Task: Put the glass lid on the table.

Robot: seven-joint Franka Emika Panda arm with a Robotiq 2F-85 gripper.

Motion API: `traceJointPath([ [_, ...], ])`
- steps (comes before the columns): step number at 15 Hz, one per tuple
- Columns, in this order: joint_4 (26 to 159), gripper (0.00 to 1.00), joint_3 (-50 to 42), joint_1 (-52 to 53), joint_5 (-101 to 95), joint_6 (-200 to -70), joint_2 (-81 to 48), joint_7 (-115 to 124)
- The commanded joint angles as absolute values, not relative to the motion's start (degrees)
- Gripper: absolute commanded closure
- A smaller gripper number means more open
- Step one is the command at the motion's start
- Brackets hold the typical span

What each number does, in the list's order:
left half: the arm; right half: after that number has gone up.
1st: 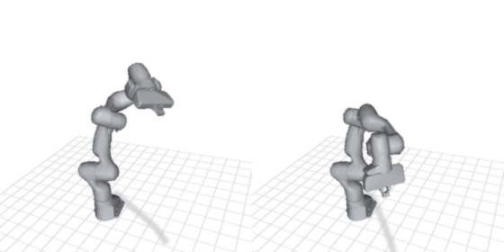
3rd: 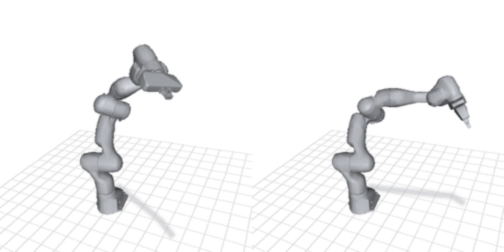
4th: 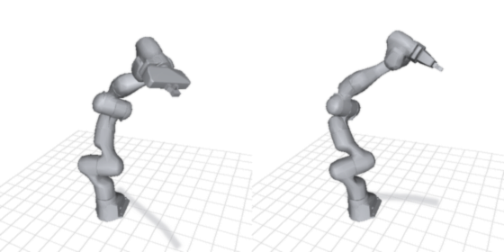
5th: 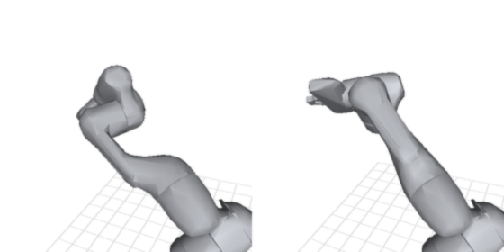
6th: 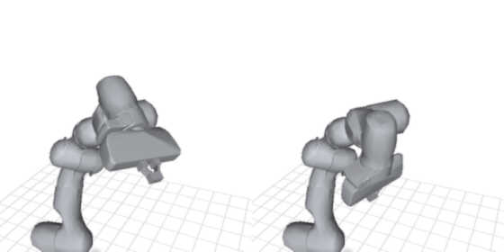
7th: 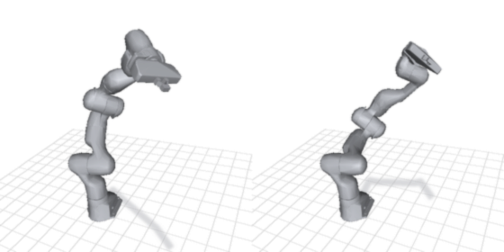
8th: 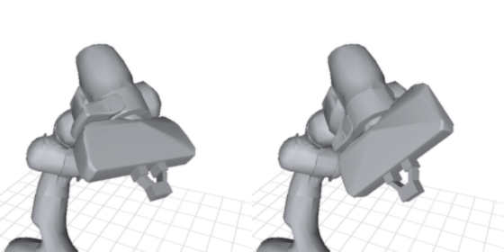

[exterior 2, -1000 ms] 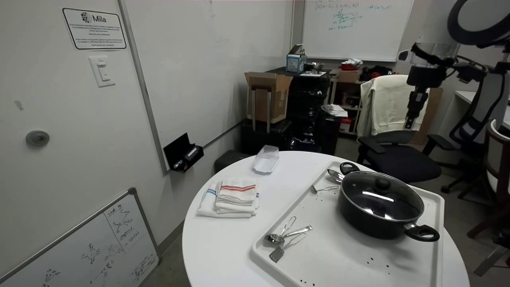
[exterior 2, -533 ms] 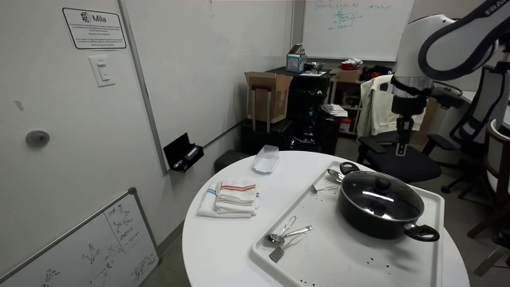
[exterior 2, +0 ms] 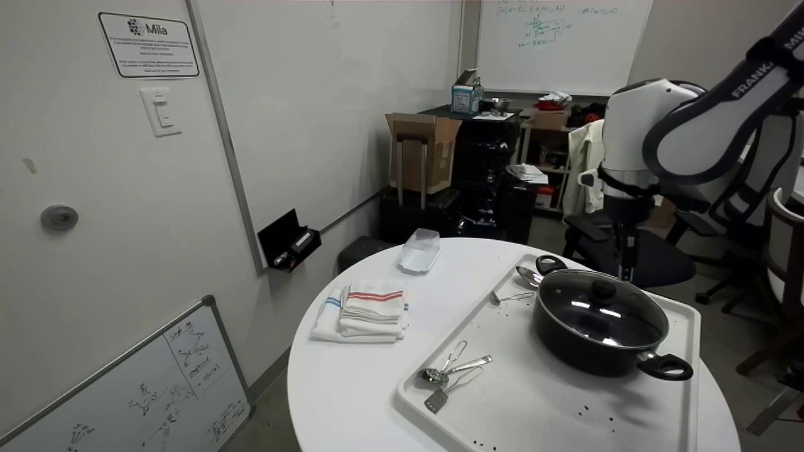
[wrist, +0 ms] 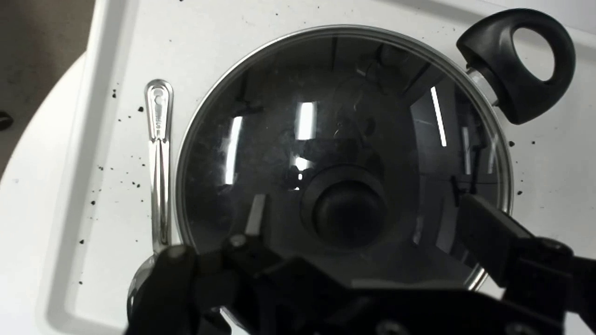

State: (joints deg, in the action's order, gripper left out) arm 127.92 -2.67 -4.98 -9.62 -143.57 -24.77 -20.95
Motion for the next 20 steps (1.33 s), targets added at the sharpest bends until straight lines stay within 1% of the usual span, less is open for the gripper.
traceJointPath([
  [1,126.6,0.00,-3.3,-4.0,-13.3,-147.5,-28.8,-18.4],
  [8,126.5,0.00,-3.0,-4.4,-13.6,-154.2,-32.3,-18.3],
  [9,126.6,0.10,-2.9,-4.5,-13.5,-154.8,-32.4,-18.5],
  [10,126.8,0.26,-2.9,-4.5,-13.6,-155.3,-32.3,-18.5],
  [13,126.9,0.47,-2.9,-4.5,-13.5,-156.2,-32.2,-18.6],
  [15,127.1,0.62,-2.9,-4.6,-13.5,-156.6,-32.1,-18.7],
  [16,127.1,0.71,-2.8,-4.6,-13.5,-156.7,-32.0,-18.7],
  [17,127.1,0.75,-2.8,-4.6,-13.5,-156.6,-31.9,-18.8],
  [20,127.5,0.75,-2.8,-4.7,-13.4,-156.2,-31.3,-19.0],
])
